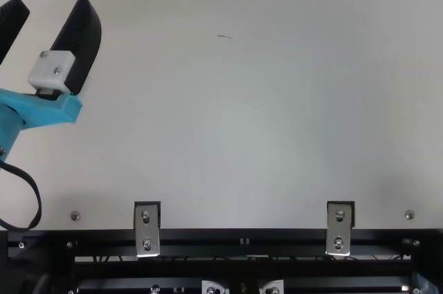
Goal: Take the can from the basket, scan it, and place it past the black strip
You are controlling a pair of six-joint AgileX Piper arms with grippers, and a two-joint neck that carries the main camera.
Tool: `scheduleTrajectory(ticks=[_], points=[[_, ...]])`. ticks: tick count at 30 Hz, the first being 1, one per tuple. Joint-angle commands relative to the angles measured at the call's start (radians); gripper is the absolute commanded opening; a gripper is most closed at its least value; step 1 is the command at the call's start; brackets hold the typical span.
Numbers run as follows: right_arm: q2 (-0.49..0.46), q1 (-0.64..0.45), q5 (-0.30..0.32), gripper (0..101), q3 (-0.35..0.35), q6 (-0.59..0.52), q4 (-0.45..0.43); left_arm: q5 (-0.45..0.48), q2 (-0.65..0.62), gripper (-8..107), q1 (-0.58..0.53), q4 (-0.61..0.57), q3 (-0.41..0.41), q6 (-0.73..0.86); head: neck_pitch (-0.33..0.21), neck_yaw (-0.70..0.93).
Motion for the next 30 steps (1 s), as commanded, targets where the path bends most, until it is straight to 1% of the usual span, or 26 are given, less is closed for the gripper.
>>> scheduleTrajectory(ticks=[1, 11, 16, 21, 26, 30], points=[[0.005, 0.004, -0.002, 0, -0.007, 0.003, -0.001, 0.0, 0.0, 90, 0.0, 0.0, 0.0, 0.0, 0.0, 0.0], [0.035, 0.016, -0.005, 0, -0.032, 0.013, -0.006, 0.0, 0.0, 90, 0.0, 0.0, 0.0, 0.0, 0.0, 0.0], [0.027, 0.015, -0.008, 0, -0.029, 0.008, 0.008, 0.0, 0.0, 90, 0.0, 0.0, 0.0, 0.0, 0.0, 0.0], [-0.011, 0.004, -0.007, 0, -0.002, -0.007, 0.025, 0.0, 0.0, 90, 0.0, 0.0, 0.0, 0.0, 0.0, 0.0], [-0.072, -0.015, -0.007, 0, 0.037, -0.016, 0.034, 0.0, 0.0, 90, 0.0, 0.0, 0.0, 0.0, 0.0, 0.0], [-0.129, -0.03, -0.02, 0, 0.075, -0.007, 0.02, 0.0, 0.0, 90, 0.0, 0.0, 0.0, 0.0, -0.001, -0.008]])
